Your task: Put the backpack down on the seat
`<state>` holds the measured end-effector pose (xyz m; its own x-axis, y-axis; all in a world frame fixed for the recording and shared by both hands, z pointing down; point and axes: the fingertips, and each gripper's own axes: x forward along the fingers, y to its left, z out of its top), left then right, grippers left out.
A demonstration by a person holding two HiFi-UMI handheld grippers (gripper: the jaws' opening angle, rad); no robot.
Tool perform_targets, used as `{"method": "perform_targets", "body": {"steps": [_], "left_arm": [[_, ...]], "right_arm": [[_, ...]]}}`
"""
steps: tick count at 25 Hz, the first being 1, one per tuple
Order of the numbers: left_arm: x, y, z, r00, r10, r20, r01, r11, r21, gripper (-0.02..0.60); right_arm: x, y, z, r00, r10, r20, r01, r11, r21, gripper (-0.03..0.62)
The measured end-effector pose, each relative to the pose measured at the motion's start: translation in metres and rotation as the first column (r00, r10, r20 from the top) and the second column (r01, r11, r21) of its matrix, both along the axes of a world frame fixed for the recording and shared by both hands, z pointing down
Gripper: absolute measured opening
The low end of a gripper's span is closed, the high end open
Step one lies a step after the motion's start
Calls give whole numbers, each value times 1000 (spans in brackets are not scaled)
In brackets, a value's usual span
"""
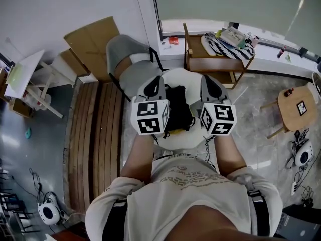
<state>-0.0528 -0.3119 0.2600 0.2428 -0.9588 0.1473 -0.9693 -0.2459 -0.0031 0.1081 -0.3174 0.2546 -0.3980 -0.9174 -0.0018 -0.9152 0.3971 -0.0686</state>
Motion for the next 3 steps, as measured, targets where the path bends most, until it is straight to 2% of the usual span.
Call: {"method": "perform_targets", "body": {"steps": [3], "left_arm": [[-3, 0, 0, 1000, 4, -4, -4, 1000, -5, 21]], "right_arm": [[0, -2, -4, 1000, 6, -1, -6, 1000, 9, 26]]}}
